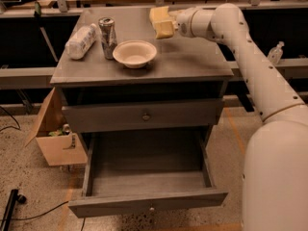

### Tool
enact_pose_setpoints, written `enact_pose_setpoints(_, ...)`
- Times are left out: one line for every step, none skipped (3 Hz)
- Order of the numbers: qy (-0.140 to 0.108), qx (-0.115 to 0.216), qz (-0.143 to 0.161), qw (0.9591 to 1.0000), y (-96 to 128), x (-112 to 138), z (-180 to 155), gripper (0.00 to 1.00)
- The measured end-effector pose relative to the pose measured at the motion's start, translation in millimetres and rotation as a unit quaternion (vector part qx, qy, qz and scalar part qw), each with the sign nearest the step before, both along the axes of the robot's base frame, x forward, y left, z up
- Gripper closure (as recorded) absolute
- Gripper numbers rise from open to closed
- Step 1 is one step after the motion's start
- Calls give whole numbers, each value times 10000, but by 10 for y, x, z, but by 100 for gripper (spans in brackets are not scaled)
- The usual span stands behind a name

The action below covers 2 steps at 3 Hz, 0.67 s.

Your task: Pick sponge from middle drawer and place on counter

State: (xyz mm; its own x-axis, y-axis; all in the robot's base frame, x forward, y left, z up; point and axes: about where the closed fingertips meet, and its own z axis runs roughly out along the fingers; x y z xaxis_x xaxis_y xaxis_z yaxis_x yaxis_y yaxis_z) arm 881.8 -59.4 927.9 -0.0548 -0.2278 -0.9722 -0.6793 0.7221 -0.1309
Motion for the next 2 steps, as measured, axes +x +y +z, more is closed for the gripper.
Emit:
enact_pose_setpoints(32, -47, -189, 9998, -114, 106, -55, 0)
enact_pose_setpoints(-294, 108, -422, 9986, -451, 23, 117, 0)
